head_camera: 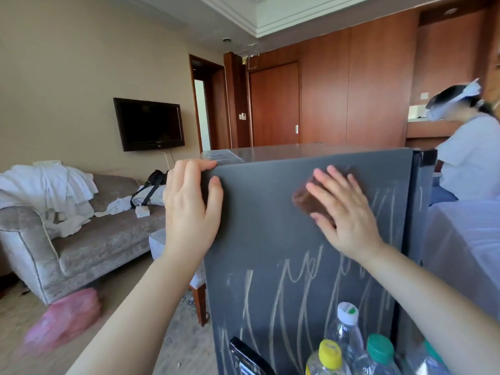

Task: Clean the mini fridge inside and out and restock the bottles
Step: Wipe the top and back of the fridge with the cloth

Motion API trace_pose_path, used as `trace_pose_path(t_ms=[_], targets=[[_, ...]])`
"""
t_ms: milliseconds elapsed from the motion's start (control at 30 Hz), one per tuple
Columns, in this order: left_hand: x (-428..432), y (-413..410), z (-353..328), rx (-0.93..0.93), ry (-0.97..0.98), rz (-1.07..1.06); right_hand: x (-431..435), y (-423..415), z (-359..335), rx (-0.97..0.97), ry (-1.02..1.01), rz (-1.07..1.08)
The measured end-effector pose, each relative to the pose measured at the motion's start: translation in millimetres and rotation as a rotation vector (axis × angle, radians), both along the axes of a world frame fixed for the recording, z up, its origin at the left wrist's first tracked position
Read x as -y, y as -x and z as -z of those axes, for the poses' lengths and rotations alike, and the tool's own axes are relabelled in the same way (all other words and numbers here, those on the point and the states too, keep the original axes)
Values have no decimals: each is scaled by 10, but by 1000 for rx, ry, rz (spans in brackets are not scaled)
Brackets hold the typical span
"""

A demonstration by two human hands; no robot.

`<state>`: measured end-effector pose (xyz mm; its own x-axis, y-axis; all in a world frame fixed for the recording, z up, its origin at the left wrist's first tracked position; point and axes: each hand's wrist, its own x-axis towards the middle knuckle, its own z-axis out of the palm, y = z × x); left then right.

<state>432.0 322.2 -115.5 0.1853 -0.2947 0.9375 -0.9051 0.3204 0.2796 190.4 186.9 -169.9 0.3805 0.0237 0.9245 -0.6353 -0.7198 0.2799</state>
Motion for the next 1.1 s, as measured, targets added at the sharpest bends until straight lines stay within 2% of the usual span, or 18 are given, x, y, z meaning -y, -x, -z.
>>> trace_pose_path(t_ms=[67,100,167,233,267,300,400,467,533,633,700,833,967,1100], targets=[[9,88,-22,102,10,-261,84,190,-33,274,-161,7],[47,184,-31,175,10,-320,108,257,-26,384,-204,21],[125,349,-75,311,-16,-295,120,197,-26,546,-274,9],[260,518,-118,393,-46,-235,34,31,-12,625,-308,23],[327,581,-126,416,-56,-231,-14,-48,-2,595,-292,49],[378,626,-104,425,-60,-235,-69,-102,32,487,-251,73],[488,694,-20,412,-6,-244,-116,-74,111,-2,-76,84],[527,704,2,384,43,-253,-28,80,16,-117,-21,72],[548,727,-12,359,56,-263,114,265,-47,20,-72,72],[550,728,-7,355,52,-277,297,595,1,407,-244,54],[552,717,6,355,59,-275,350,770,132,521,-329,50],[555,721,9,345,62,-273,293,1038,480,399,-411,144],[552,725,10,343,61,-281,216,1256,535,271,-374,239],[566,716,18,348,72,-281,145,1246,44,495,-331,169]])
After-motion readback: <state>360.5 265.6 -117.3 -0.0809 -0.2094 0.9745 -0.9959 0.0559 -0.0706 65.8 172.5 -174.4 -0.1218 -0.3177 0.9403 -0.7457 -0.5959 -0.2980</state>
